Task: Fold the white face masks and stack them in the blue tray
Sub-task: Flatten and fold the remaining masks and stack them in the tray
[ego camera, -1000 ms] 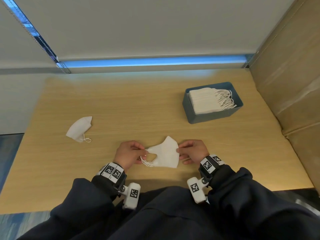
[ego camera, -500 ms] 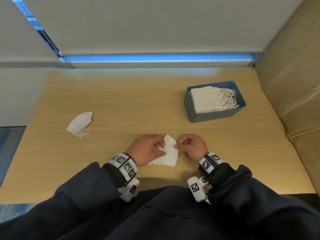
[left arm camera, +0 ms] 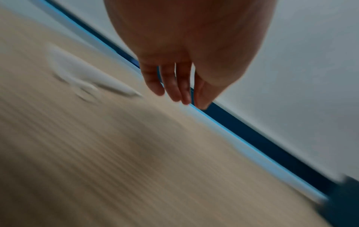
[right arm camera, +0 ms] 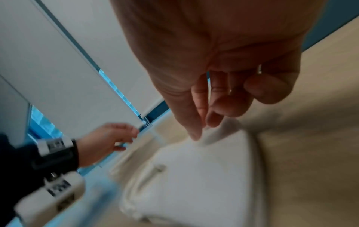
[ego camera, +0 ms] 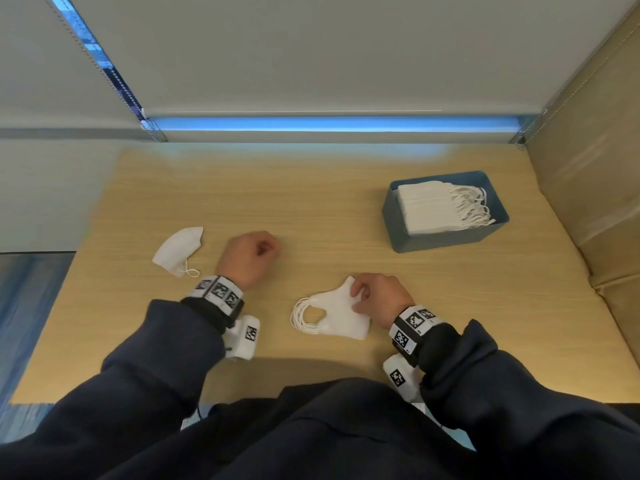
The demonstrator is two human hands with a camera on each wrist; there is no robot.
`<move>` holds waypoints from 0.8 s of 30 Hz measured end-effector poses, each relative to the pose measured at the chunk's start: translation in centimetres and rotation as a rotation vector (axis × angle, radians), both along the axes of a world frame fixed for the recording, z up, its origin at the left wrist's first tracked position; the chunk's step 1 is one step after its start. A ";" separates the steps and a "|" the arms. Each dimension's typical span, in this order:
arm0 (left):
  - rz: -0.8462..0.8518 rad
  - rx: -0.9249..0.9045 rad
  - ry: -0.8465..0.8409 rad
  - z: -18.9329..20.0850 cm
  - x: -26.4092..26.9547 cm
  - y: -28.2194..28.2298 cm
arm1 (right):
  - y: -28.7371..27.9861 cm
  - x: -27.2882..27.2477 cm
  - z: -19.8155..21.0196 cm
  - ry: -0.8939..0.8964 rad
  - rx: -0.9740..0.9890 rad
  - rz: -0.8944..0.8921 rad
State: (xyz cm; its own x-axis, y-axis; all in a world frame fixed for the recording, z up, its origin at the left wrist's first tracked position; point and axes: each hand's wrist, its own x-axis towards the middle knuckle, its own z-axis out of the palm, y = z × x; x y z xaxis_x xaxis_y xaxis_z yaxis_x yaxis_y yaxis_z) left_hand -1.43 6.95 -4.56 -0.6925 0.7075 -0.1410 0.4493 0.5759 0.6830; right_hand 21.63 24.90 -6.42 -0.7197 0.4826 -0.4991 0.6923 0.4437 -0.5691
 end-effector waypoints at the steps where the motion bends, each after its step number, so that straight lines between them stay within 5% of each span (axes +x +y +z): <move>1: 0.127 -0.024 0.074 -0.2 -2.3 -1.8 | 0.0 -0.4 0.4 -0.006 0.017 0.009; 5: 0.504 -0.218 0.214 -1.3 -10.6 -9.1 | -1.1 -2.6 2.6 0.188 -0.015 -0.083; 9: 0.485 -0.432 0.032 -2.2 -13.3 -12.6 | -4.2 -6.2 4.4 0.333 -0.282 -0.162; 14: 0.409 -0.346 -0.083 -1.8 -12.5 -13.0 | -8.4 -10.6 5.9 0.371 -0.508 -0.218; 24: 0.259 0.216 -0.107 5.6 -2.1 -11.4 | -15.4 -15.8 7.8 0.447 -0.830 -0.321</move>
